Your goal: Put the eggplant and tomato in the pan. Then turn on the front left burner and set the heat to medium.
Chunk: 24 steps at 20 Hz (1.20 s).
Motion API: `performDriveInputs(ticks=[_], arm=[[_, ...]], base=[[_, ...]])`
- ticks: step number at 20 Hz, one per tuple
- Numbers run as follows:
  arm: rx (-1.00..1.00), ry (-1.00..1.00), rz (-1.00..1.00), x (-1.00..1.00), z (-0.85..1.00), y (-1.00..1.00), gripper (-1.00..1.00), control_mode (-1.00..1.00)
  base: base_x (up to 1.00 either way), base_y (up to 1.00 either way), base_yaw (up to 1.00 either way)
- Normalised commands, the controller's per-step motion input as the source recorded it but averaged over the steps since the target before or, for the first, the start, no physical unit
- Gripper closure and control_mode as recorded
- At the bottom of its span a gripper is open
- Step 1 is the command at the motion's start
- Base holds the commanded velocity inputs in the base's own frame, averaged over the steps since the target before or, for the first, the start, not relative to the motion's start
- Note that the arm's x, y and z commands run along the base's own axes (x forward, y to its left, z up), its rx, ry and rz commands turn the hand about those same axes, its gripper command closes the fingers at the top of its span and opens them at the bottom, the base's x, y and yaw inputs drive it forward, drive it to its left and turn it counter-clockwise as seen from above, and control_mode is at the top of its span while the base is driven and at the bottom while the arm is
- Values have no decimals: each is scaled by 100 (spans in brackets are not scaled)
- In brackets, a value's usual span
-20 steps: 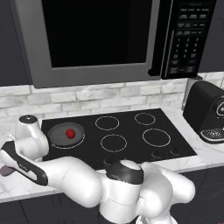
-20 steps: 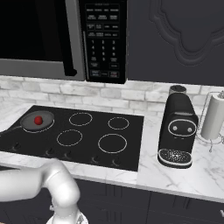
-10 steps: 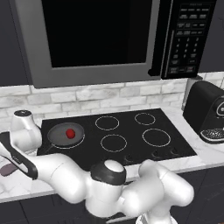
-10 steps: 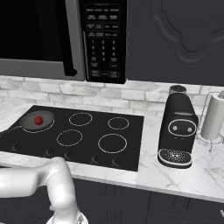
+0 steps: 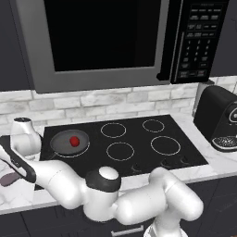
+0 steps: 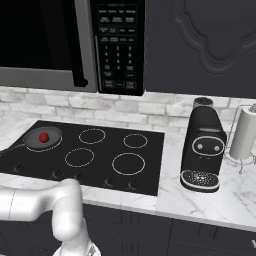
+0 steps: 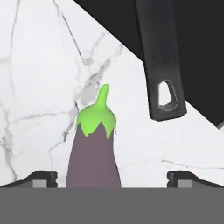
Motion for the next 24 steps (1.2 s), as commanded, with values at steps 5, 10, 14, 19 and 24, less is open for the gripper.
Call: performDriveInputs(ticks=[5, 10, 14, 19, 24], arm=[[-1, 0, 3, 1, -25, 27, -100, -100], [-6, 0, 2, 0, -20, 23, -100, -100], [-6, 0, 0, 0, -27, 1, -100, -100], [-5, 0, 0, 0, -33, 0, -100, -100], [-3, 3, 0, 0, -18, 0, -100, -100]], base=[[0, 0, 0], [0, 0, 0], [0, 0, 0], [0, 0, 0], [0, 0, 0]])
